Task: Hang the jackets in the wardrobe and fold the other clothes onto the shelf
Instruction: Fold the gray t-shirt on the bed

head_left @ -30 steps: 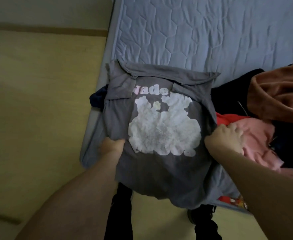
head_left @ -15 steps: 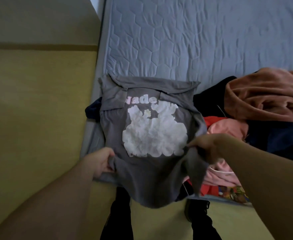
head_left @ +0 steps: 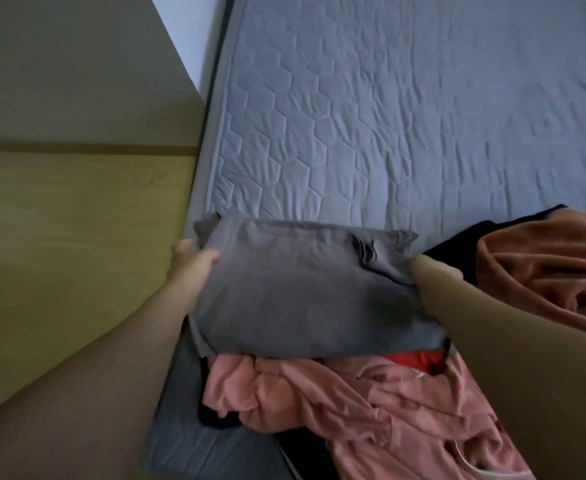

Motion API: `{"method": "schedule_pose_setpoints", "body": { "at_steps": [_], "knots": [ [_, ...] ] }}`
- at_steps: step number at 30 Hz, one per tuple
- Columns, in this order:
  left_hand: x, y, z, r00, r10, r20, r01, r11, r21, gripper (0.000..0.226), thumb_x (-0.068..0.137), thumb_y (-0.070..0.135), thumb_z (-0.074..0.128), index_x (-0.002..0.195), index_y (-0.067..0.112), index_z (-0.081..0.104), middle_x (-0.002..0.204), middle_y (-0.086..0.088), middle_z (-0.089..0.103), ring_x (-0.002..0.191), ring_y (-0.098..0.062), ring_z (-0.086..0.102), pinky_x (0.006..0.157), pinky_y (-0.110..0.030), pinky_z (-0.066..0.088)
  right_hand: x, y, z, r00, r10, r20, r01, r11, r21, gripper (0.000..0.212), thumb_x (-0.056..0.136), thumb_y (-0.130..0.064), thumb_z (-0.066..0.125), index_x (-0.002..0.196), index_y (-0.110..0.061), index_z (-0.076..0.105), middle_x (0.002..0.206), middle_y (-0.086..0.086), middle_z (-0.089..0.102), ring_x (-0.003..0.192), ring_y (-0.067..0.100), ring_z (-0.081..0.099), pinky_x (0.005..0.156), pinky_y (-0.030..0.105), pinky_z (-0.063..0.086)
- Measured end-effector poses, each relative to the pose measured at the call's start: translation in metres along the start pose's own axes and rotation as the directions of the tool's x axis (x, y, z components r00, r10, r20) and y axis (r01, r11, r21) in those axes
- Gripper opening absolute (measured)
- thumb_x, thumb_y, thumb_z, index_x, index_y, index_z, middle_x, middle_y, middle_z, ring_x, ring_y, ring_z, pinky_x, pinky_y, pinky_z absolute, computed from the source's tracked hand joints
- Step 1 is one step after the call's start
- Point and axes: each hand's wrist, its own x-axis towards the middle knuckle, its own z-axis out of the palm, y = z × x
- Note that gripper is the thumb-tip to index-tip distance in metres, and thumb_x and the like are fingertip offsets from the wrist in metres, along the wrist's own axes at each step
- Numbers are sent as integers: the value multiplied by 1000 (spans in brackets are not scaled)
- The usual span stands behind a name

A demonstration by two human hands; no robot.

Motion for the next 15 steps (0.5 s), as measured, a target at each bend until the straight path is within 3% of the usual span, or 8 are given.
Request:
{"method": "schedule_pose_setpoints", "body": {
  "at_steps": [2,4,7,9,11,12,14,15],
  "knots": [
    [24,-10,13,989,71,131,-111,937,330,84,70,29,75,143,15,37,140,-14,48,123,-33,50,104,-44,42,10,-6,14,981,-171,-96,148,967,-208,58,89,-33,54,137,-7,34,144,17,35,130,32,36,107,40,28],
    [48,-16,27,983,47,177,-128,868,479,103,69,44,79,152,21,22,151,-13,34,136,-33,36,112,-44,33,35,-8,29,976,-215,25,212,925,-316,87,77,-47,69,143,-10,26,143,17,37,129,36,37,110,45,29],
    [72,-21,42,999,12,-54,24,791,611,96,73,59,69,148,14,28,147,-18,37,134,-38,37,109,-43,34,65,-10,39,953,-176,246,221,960,-169,100,70,-41,80,145,-7,23,138,18,44,122,37,48,104,47,41],
    [82,-21,47,983,-15,-184,122,804,582,72,81,52,59,137,8,43,139,-20,47,126,-41,45,103,-44,40,78,-9,43,929,-248,275,316,918,-240,88,73,-51,74,139,-5,39,133,20,50,116,37,53,99,44,46],
    [88,-21,54,983,43,-178,73,798,598,54,90,42,50,128,3,51,131,-23,55,118,-43,52,99,-46,43,85,-8,44,891,-390,233,454,781,-428,68,84,-59,55,133,-11,51,133,25,47,117,40,50,102,42,43],
    [90,-21,56,981,80,-176,44,792,609,49,93,38,46,126,2,52,129,-24,56,116,-44,54,97,-47,43,88,-9,46,852,-475,219,520,722,-456,58,91,-54,48,130,-12,54,131,27,45,118,42,48,102,42,40],
    [90,-19,56,968,152,-201,-2,804,595,43,96,30,41,125,-1,50,127,-28,56,115,-46,54,95,-48,43,90,-13,49,772,-615,161,631,708,-317,42,98,-38,43,118,-6,59,122,29,51,113,42,50,97,41,39],
    [89,-17,55,955,190,-227,-26,817,576,40,97,27,39,123,-2,49,126,-30,55,114,-47,54,93,-48,43,88,-15,50,772,-630,82,632,750,-194,37,99,-33,42,107,-2,61,114,28,55,107,41,52,91,40,40]
  ]
}}
